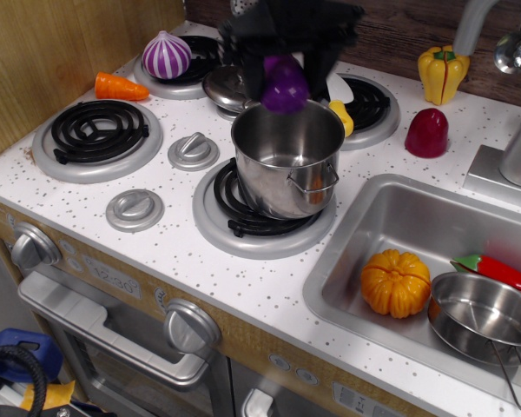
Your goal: Put eggplant in pot or pan
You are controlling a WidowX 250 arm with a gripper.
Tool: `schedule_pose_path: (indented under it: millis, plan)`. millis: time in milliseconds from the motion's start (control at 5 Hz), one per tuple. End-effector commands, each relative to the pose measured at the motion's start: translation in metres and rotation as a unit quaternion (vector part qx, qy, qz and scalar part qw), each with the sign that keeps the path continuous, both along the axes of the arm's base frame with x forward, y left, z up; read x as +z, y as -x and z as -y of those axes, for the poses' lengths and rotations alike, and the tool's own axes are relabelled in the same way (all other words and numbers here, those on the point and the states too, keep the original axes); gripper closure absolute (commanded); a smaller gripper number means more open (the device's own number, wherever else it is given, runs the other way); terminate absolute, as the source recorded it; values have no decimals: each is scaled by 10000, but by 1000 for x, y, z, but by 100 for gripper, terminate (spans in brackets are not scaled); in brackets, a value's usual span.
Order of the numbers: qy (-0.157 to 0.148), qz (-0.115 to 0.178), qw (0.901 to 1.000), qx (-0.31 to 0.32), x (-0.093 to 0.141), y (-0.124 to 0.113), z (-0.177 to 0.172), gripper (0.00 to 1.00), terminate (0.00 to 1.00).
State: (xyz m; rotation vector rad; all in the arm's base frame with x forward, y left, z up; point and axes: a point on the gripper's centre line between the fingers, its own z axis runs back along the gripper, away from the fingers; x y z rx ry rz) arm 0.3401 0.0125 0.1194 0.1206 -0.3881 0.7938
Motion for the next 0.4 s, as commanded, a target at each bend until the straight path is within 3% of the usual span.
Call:
schedule_pose_path:
  millis: [0, 200]
  plan:
    - [16, 264, 9997, 11, 6, -3, 4, 0, 0]
    - [16, 264, 9997, 11, 6, -3, 4, 0, 100]
